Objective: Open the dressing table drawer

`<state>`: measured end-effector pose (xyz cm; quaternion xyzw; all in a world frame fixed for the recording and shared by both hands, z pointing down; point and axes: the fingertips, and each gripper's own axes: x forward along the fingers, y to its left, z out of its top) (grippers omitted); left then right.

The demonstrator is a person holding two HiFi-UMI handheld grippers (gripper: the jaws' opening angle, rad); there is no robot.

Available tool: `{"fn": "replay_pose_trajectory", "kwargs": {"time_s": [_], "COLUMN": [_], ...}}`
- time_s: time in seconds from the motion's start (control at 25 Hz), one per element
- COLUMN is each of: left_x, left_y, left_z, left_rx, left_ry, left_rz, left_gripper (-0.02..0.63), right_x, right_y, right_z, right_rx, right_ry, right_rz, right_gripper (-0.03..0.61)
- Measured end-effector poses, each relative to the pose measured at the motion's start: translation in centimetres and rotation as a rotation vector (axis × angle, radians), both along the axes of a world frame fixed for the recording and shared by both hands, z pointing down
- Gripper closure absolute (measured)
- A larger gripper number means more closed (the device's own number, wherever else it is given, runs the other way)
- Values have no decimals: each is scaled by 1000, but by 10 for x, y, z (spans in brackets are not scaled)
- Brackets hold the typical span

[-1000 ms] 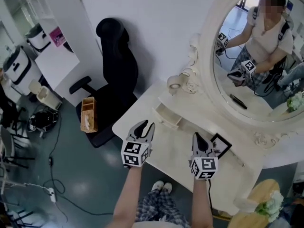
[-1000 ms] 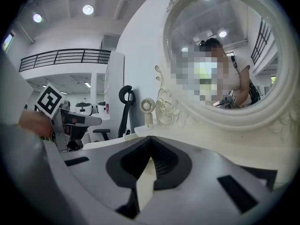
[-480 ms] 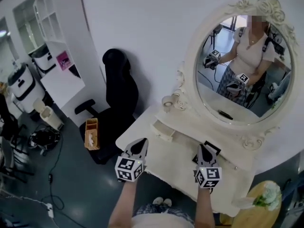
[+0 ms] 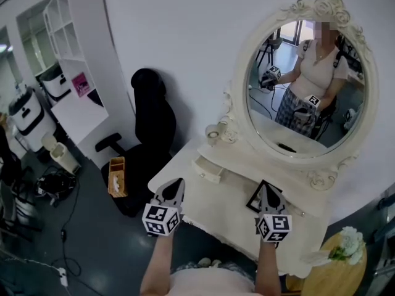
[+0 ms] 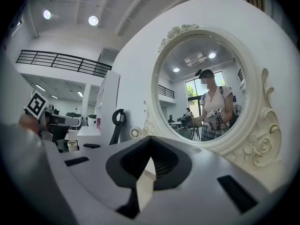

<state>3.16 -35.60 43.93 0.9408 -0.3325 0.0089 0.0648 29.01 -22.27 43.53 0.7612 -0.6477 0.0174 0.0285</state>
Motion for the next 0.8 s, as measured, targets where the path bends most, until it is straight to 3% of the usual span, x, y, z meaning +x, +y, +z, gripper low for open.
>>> {"fn": "replay_pose_trajectory", "kwargs": {"time_s": [0.8], "left_x": [9], "left_y": [-6], "left_z": [5], "left_rx": [-7], "left_ry": [-2], "left_rz": [2], "left_gripper": [588], "right_x": [12], "right_y": [15], "right_z": [14], "right_rx": [-61], "right_ry": [18], "right_rz": [41], "right_gripper": [566]}}
